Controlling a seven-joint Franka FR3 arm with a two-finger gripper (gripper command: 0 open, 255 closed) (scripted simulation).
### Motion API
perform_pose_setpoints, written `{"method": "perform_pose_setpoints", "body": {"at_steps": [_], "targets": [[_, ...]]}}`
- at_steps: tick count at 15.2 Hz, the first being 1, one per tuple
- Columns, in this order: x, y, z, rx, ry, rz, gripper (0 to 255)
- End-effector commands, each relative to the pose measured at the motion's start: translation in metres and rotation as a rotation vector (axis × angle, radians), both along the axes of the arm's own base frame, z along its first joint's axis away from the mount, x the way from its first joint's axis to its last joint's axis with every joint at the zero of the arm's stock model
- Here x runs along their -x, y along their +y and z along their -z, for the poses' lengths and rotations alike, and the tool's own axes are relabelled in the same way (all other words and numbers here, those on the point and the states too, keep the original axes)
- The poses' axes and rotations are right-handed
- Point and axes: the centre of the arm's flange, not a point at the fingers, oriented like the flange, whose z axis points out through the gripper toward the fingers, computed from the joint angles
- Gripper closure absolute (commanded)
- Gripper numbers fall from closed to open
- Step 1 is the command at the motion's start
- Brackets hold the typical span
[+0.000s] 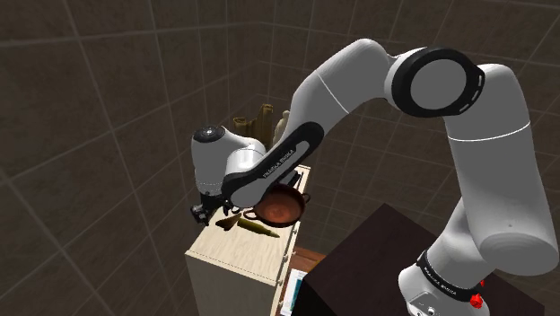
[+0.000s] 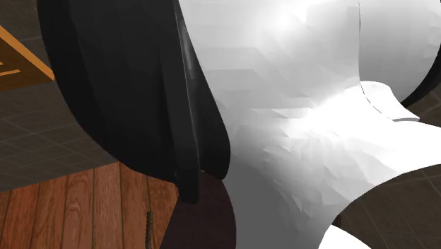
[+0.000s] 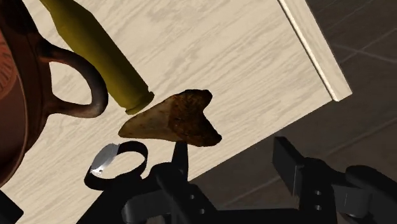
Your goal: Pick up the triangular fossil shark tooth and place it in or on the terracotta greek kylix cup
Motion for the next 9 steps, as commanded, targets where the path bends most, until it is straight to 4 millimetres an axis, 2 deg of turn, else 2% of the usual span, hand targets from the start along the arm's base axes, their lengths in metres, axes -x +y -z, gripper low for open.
{"method": "perform_pose_setpoints", "body": {"at_steps": [1, 2, 4, 5, 9], "targets": [[0.000, 0.000, 0.000, 0.000, 0.000, 0.000, 0], [0.000, 0.000, 0.000, 0.000, 0.000, 0.000, 0], [-0.021, -0.031, 0.006, -0.062, 0.203, 0.403, 0], [-0.026, -0.047, 0.010, -0.090, 0.292, 0.578, 0], [-0.022, -0.046, 0.031, -0.090, 0.292, 0.578, 0]]}}
